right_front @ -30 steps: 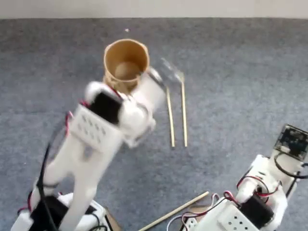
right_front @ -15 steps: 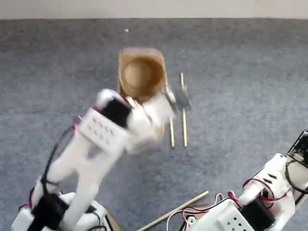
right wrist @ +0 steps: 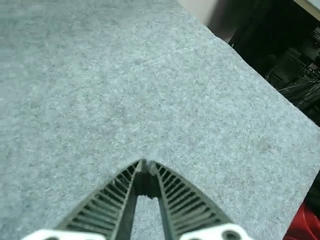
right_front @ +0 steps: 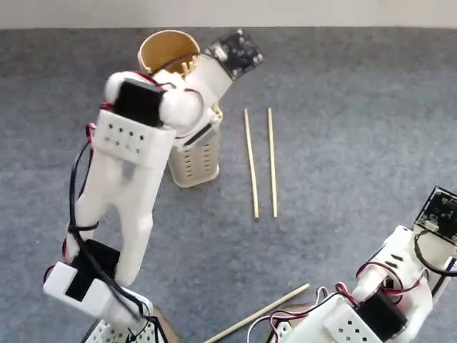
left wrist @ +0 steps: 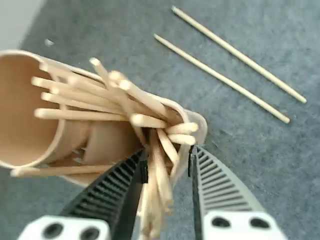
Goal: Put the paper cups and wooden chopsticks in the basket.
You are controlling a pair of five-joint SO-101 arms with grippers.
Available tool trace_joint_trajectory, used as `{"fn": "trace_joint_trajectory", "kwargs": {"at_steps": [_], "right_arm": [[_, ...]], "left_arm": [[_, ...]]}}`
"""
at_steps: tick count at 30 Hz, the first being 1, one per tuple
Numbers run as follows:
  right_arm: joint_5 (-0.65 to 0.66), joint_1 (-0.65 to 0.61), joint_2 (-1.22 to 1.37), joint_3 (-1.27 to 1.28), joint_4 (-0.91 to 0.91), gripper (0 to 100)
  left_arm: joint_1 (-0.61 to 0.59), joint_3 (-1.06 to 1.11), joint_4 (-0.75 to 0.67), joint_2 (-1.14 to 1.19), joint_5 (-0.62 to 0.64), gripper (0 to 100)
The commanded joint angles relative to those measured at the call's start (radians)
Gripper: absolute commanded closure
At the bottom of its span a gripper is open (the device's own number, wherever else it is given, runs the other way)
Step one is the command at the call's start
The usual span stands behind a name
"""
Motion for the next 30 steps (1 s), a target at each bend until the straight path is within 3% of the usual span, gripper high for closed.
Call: {"fn": "trace_joint_trajectory", "kwargs": {"at_steps": [1, 6, 10, 17, 23, 30], "right_arm": [[0.011, -0.015, -0.005, -0.004, 0.002, 99.4], [0.012, -0.008, -0.005, -0.004, 0.001, 99.4], [0.009, 0.024, -0.002, -0.012, -0.002, 99.4], [0.008, 0.136, 0.001, -0.010, -0.101, 99.4], [0.012, 0.214, 0.001, -0.005, -0.140, 99.4], [0.006, 0.283, -0.005, 0.002, -0.139, 99.4]], "left_arm": [[0.012, -0.194, 0.040, -0.007, -0.009, 84], [0.021, -0.335, 0.044, -0.054, 0.000, 84], [0.120, -0.209, 0.049, -0.229, 0.066, 84], [0.372, 0.489, 0.046, -0.664, 0.068, 84], [0.384, 1.139, -0.031, -0.881, 0.021, 84], [0.392, 1.475, -0.176, -0.918, -0.037, 84]]}}
